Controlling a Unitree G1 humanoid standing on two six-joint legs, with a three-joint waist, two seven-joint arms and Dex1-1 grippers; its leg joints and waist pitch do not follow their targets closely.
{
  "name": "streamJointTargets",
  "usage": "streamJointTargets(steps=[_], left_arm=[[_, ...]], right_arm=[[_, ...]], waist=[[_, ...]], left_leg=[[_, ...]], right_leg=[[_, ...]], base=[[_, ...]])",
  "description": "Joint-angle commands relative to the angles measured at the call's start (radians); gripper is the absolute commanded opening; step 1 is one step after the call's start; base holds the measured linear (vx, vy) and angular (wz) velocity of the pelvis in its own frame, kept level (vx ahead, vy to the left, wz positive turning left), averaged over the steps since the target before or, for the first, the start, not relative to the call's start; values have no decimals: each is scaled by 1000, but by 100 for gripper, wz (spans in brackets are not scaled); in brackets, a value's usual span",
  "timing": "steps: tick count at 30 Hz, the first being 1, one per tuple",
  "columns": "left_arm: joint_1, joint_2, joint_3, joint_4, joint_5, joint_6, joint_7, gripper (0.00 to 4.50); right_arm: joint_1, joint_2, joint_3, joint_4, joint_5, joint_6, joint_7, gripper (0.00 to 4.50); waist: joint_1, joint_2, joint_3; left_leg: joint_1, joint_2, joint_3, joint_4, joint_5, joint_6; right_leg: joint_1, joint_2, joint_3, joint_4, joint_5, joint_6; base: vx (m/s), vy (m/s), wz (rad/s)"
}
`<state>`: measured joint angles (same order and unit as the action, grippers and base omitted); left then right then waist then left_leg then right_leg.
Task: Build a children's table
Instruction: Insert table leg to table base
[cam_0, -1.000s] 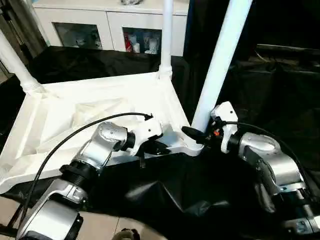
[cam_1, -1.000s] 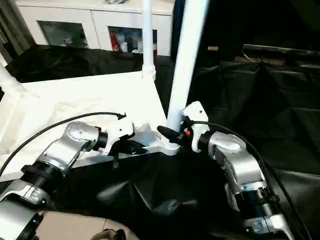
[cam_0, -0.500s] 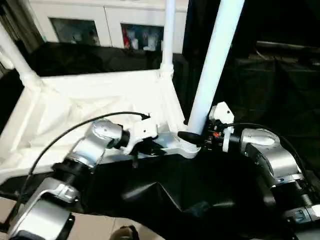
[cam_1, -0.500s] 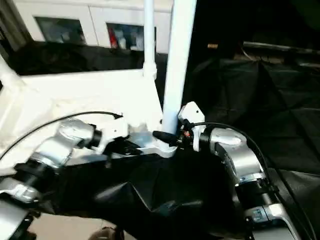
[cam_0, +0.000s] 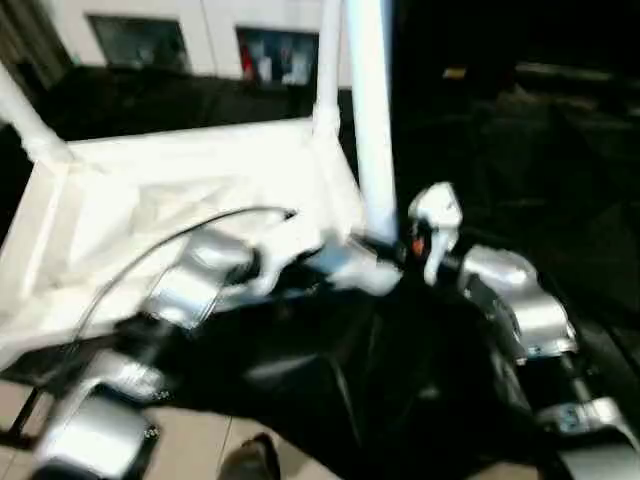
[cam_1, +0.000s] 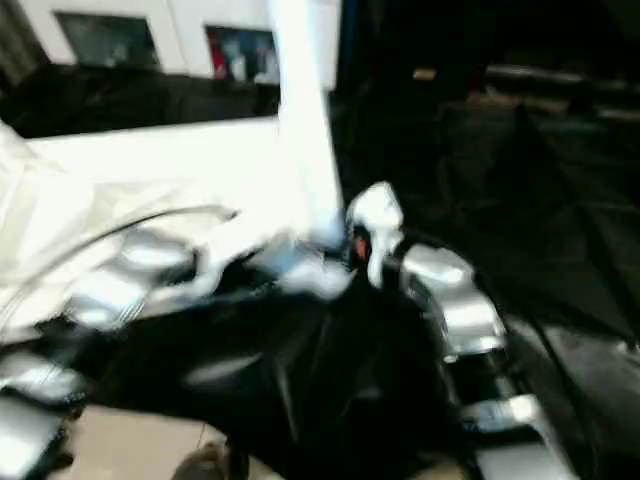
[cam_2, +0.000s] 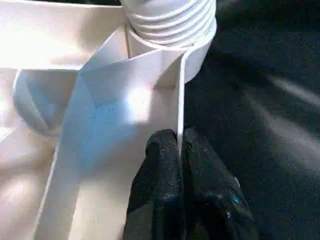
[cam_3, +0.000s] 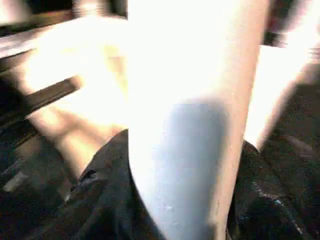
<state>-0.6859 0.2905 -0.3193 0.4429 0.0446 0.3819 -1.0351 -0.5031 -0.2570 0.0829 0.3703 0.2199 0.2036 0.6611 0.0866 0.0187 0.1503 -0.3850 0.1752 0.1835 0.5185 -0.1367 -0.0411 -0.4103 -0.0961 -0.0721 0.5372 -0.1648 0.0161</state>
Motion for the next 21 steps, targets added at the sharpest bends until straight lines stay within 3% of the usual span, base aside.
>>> streamJointTargets(steps=[1,2,3,4,5,6,7,8,9,10,11,12,13,14,15,16,17,18,19,21], left_arm=[[-36,-49,33,-10,9,62,109,0],[-50,-97,44,6,19,94,176,0],[-55,-114,48,12,25,106,204,0],[-61,-128,50,24,31,108,229,0],[-70,-142,49,39,39,104,255,0],[-71,-143,48,42,41,101,258,0],[-82,-155,44,64,51,74,288,0],[-88,-160,36,73,58,62,307,0],[-85,-156,31,69,59,62,303,0],[-76,-147,22,55,59,50,286,0],[-66,-139,17,41,57,37,269,0],[-54,-129,15,25,54,25,256,0],[-35,-112,7,-2,53,-19,217,0],[-27,-103,3,-11,53,-28,203,0],[-18,-93,-2,-20,53,-40,186,0],[-10,-77,-14,-19,55,-99,157,0],[-7,-69,-22,-13,57,-140,142,0],[-2,-61,-28,-12,59,-157,128,0],[7,-45,-38,-13,54,-189,98,0],[15,-27,-46,-14,49,-202,73,0]], right_arm=[[87,44,15,99,-58,116,-122,192],[80,97,-2,130,-63,108,-218,192],[75,115,-7,145,-66,94,-255,192],[68,129,-14,163,-66,75,-287,192],[61,146,-26,178,-57,68,-317,192],[60,149,-28,179,-55,66,-320,192],[55,172,-47,181,-42,54,-345,192],[54,191,-62,166,-34,50,-355,192],[57,195,-67,149,-29,47,-349,192],[61,197,-73,124,-19,46,-337,192],[66,195,-77,99,-8,44,-319,192],[69,191,-82,74,3,41,-300,192],[75,187,-92,37,16,41,-280,191],[76,182,-95,23,22,40,-272,191],[78,175,-97,7,31,37,-263,191],[79,165,-99,-7,40,35,-248,191],[79,160,-100,-13,45,32,-242,191],[78,155,-102,-21,49,30,-235,191],[78,148,-111,-43,62,33,-222,191],[79,137,-122,-76,76,40,-204,191]], waist=[[-19,9,-28],[-26,21,-24],[-26,36,-16],[0,47,-26],[22,48,-17],[20,3,-31],[16,-29,-38],[24,-34,-24],[25,-22,-12],[37,21,-46],[17,7,-32],[8,23,-51],[0,25,-51],[-3,23,-48],[-9,18,-46],[-9,13,-45],[-7,15,-45],[-8,8,-49],[-5,9,-50],[1,9,-55]], left_leg=[[55,54,-53,-76,-717,-65],[50,60,-62,-95,-793,-82],[38,71,-62,-129,-904,-97],[-21,94,-52,-185,-974,-104],[-51,100,-25,-222,-997,-107],[21,65,14,-173,-815,-90],[85,28,-3,-66,-653,-85],[71,-2,-45,62,-239,11],[-11,4,-82,36,-86,20],[-15,29,-84,-50,-143,-46],[-2,40,-79,-62,-283,-56],[17,49,-83,-67,-410,-72],[23,48,-74,-71,-484,-71],[19,46,-73,-74,-503,-64],[9,43,-73,-78,-521,-48],[5,40,-69,-77,-513,-37],[7,41,-68,-76,-507,-34],[12,44,-62,-74,-486,-29],[9,43,-60,-72,-463,-26],[15,47,-44,-67,-382,-7]], right_leg=[[-3,-58,12,-113,-755,-68],[7,-45,-1,-107,-698,-65],[24,-22,-22,-79,-604,-74],[90,-10,-10,78,-362,-106],[93,2,-2,132,-287,-104],[26,-19,59,79,-418,-87],[-42,-68,82,-42,-678,-73],[-22,-171,119,-141,-947,-88],[54,-163,97,-95,-899,-102],[70,-69,41,-41,-598,-111],[37,-39,36,-38,-511,-111],[36,-40,47,-17,-329,-154],[34,-38,53,-24,-272,-185],[37,-41,52,-27,-278,-192],[45,-47,48,-34,-340,-181],[44,-55,50,-44,-402,-163],[40,-60,52,-48,-426,-156],[35,-62,58,-52,-438,-151],[37,-64,58,-50,-427,-154],[32,-59,62,-47,-359,-173]], base=[[-51,51,-5],[-43,65,-7],[-67,57,-4],[-67,57,-4],[-93,15,17],[4,-82,24],[4,-82,24],[37,-64,-4],[0,0,0],[54,50,-34],[57,58,-18],[44,60,-14],[0,0,0],[0,0,0],[0,0,0],[0,0,0],[0,0,0],[0,0,0],[0,0,0],[19,-26,6]])
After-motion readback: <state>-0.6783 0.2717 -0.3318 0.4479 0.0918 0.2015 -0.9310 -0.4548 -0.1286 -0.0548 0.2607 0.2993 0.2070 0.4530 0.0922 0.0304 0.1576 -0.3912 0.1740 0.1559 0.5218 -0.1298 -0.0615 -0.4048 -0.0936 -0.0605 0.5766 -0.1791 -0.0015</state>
